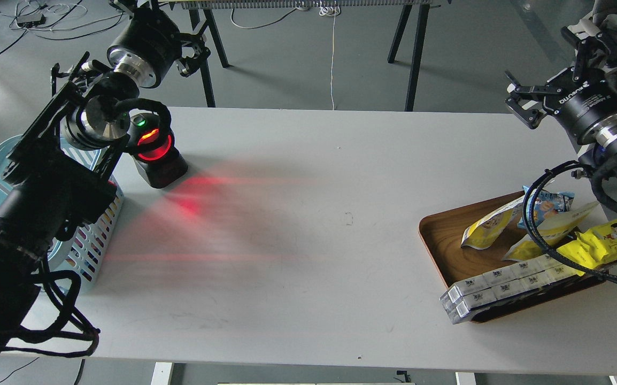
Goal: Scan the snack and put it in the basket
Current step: 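Raise the right gripper away from the wooden tray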
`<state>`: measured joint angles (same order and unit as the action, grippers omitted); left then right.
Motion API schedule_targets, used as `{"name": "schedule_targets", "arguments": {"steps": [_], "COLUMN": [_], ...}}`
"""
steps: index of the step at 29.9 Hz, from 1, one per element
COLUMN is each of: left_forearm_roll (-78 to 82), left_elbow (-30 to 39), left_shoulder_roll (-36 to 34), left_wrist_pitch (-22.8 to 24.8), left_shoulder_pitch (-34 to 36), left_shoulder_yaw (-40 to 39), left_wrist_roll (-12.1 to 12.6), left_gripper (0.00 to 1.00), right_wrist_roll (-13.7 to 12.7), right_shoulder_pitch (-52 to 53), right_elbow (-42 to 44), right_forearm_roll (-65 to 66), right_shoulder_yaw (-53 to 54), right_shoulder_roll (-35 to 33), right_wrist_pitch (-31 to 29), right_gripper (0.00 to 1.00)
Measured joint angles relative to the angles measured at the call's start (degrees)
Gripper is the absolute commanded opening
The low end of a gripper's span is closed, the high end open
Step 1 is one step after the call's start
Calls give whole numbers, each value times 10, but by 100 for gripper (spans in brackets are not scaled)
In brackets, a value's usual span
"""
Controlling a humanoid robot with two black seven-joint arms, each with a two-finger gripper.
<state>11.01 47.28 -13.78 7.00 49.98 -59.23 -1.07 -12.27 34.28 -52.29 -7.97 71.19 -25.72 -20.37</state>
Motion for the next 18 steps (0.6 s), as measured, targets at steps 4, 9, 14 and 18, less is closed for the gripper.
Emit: {"name": "schedule_targets", "arguments": {"steps": [4,9,14,18], "left_forearm_roll": [0,0,0,0], "left_elbow": [0,1,0,0], "left_shoulder_roll": [0,-1,-1,-1], "left_wrist_pitch": [-2,-3,-1,0], "left_shoulder_pitch": [0,0,0,1], "left_shoulder_yaw": [3,2,1,5], "left_wrist_roll": [-3,-4,-4,-3], "left_gripper": [100,100,100,100], "right_wrist_roll": [1,1,0,-1], "right_shoulder_pitch": [6,19,28,30], "right_elbow": [3,4,5,6], "right_forearm_roll": [1,1,1,1], "right_shoulder_yaw": [0,-1,-3,-3], "right_shoulder_roll": [3,16,18,18], "right_wrist_pitch": [6,12,12,12], "right_gripper": [100,100,100,100]}}
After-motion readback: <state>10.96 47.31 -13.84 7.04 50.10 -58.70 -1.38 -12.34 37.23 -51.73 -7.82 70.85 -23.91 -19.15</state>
